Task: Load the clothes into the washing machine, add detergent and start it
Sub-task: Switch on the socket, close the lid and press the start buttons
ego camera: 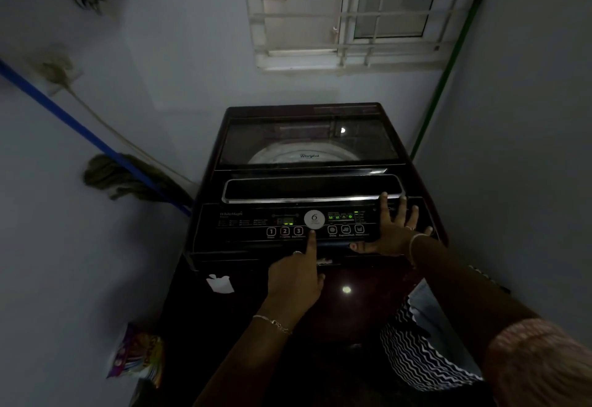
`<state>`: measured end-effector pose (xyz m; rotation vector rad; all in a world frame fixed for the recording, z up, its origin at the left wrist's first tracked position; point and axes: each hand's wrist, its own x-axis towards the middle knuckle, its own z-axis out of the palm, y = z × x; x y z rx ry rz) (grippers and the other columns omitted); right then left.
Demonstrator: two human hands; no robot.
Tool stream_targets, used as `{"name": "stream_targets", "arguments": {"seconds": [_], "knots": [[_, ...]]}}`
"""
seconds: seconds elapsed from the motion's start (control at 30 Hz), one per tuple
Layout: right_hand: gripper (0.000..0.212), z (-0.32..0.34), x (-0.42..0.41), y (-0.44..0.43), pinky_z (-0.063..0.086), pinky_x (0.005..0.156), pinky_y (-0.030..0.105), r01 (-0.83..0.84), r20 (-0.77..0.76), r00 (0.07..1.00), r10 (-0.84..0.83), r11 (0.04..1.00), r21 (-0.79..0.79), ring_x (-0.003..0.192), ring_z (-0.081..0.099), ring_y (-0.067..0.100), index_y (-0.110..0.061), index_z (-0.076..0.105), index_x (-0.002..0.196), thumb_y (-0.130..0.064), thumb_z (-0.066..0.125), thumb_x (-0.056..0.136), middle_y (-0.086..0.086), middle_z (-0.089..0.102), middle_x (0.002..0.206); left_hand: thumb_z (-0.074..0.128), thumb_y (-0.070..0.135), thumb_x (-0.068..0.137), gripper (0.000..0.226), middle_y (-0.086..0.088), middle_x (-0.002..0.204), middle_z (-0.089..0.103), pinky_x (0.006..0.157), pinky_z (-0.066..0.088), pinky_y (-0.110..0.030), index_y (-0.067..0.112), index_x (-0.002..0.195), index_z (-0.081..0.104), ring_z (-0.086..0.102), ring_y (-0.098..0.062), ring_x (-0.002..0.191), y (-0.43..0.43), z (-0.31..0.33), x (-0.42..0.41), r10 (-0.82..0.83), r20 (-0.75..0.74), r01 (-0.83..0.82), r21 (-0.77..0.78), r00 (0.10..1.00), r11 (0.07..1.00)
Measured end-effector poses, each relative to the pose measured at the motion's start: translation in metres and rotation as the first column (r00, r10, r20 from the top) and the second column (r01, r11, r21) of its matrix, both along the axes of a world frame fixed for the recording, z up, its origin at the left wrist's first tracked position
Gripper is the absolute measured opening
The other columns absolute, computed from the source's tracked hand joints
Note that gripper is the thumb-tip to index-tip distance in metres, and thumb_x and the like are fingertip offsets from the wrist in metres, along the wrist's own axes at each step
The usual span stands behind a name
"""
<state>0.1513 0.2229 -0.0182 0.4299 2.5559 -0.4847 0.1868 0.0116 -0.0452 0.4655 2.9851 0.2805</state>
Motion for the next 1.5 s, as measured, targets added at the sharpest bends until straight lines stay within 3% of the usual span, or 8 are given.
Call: {"name": "stream_targets", "arguments": {"seconds": [0.1, 0.5, 0.67, 0.8, 1.0, 1.5], "knots": [[0.142, 0.001, 0.000, -0.001, -0.008, 0.107, 0.068, 0.005, 0.003, 1.000, -0.005, 1.000, -0.005, 0.137, -0.035, 0.037, -0.039, -0.038, 0.137, -0.078, 0.069, 0.053, 0.009, -0.046, 0.145, 0.050, 0.046, 0.093, 0.084, -0.003, 0.111, 0.064, 0.071, 0.044, -0.028, 0.026, 0.152, -0.006, 0.063, -0.018, 0.095, 0.006, 0.000, 0.001, -0.021, -0.019, 0.021, 0.022, 1.000, 1.000], [0.143, 0.000, -0.004, -0.001, -0.005, 0.107, 0.068, 0.017, 0.009, 1.000, -0.017, 1.000, 0.021, 0.138, -0.033, 0.038, -0.039, -0.038, 0.137, -0.080, 0.068, 0.051, 0.008, -0.046, 0.145, 0.047, 0.050, 0.093, 0.077, -0.003, 0.109, 0.065, 0.081, 0.047, -0.032, 0.025, 0.153, 0.005, 0.062, -0.021, 0.101, 0.015, 0.005, -0.012, -0.034, 0.018, 0.033, 0.042, 0.999, 0.999], [0.142, -0.001, -0.004, -0.001, -0.004, 0.107, 0.068, 0.006, 0.008, 1.000, -0.006, 0.999, 0.038, 0.138, -0.033, 0.038, -0.038, -0.036, 0.139, -0.081, 0.067, 0.051, 0.009, -0.045, 0.147, 0.047, 0.054, 0.092, 0.082, -0.005, 0.117, 0.063, 0.087, 0.049, -0.035, 0.026, 0.154, 0.000, 0.060, -0.023, 0.107, 0.011, 0.011, -0.016, -0.074, 0.138, 0.070, 0.033, 0.988, 0.997], [0.141, 0.001, -0.005, -0.001, -0.004, 0.107, 0.069, -0.001, 0.024, 1.000, 0.000, 0.999, 0.040, 0.138, -0.033, 0.039, -0.037, -0.037, 0.139, -0.080, 0.067, 0.053, 0.010, -0.045, 0.147, 0.048, 0.056, 0.091, 0.086, -0.006, 0.115, 0.066, 0.090, 0.050, -0.036, 0.028, 0.152, -0.004, 0.064, -0.023, 0.101, 0.011, 0.015, -0.020, -0.086, 0.237, 0.082, 0.028, 0.968, 0.996], [0.142, 0.000, -0.003, 0.000, -0.005, 0.107, 0.069, 0.002, 0.020, 1.000, -0.002, 1.000, 0.019, 0.137, -0.034, 0.039, -0.038, -0.038, 0.137, -0.080, 0.067, 0.052, 0.010, -0.046, 0.146, 0.047, 0.054, 0.092, 0.087, -0.007, 0.116, 0.064, 0.081, 0.048, -0.033, 0.025, 0.153, -0.007, 0.062, -0.022, 0.102, 0.011, 0.017, -0.016, -0.096, 0.226, 0.096, 0.013, 0.969, 0.995], [0.141, -0.004, 0.003, 0.003, -0.009, 0.107, 0.067, -0.008, -0.058, 0.998, 0.006, 1.000, -0.029, 0.137, -0.035, 0.039, -0.039, -0.039, 0.137, -0.081, 0.066, 0.052, 0.009, -0.046, 0.145, 0.048, 0.053, 0.092, 0.088, -0.008, 0.124, 0.060, 0.086, 0.047, -0.035, 0.025, 0.153, -0.009, 0.057, -0.024, 0.112, 0.016, 0.017, -0.015, -0.079, 0.239, 0.088, -0.026, 0.968, 0.996]]}}
